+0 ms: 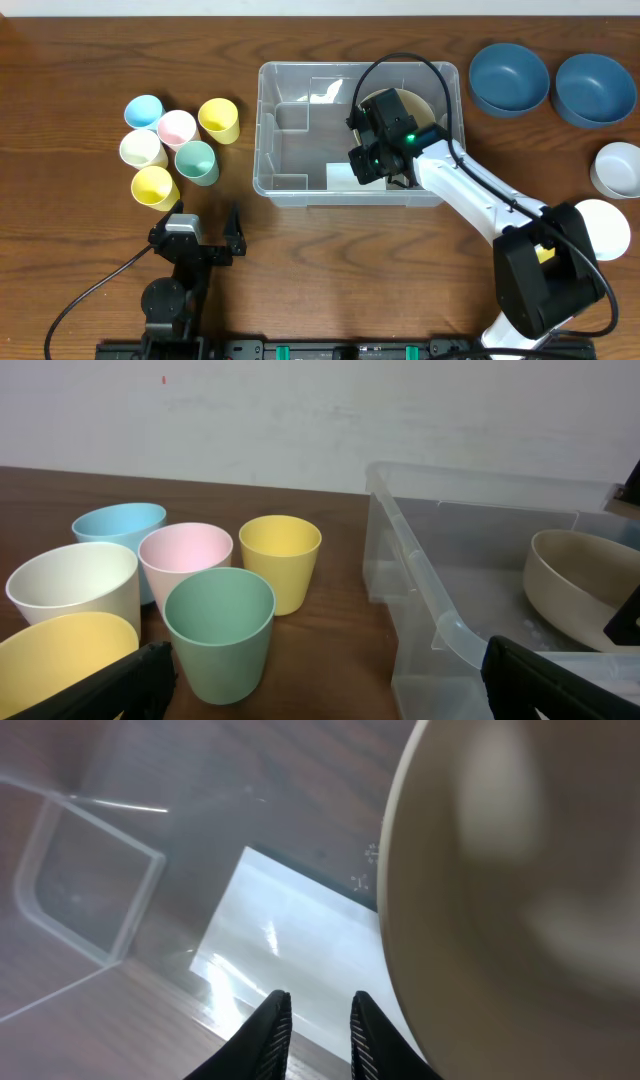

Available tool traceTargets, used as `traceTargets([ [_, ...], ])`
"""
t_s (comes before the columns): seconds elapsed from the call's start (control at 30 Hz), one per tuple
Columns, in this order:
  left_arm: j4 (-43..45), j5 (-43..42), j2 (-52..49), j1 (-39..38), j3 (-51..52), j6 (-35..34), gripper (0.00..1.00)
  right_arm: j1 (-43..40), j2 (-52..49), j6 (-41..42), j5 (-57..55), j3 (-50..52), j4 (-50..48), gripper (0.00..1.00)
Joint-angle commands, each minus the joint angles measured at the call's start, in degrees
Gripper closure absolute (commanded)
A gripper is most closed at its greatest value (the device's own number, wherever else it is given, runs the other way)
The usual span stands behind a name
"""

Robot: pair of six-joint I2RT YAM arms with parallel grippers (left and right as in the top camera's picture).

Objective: Pack container
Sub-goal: 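Lower the cream bowl into the bin's right side and release it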

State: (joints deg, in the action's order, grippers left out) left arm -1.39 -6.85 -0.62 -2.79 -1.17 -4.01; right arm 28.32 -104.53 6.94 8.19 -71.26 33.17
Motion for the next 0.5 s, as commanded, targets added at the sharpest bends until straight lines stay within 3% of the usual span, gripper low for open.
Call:
traceTargets([
  [0.0, -2.1, -0.4, 0.3, -0.1, 0.9, 1.0, 0.02, 0.1, -0.5, -0.9, -3.1, -0.5, -0.4, 0.78],
  [0.47, -2.1, -0.4, 0.3, -0.1, 0.9, 1.0, 0.02, -2.3, -0.5, -3.0, -6.9, -0.5, -3.0, 0.77],
])
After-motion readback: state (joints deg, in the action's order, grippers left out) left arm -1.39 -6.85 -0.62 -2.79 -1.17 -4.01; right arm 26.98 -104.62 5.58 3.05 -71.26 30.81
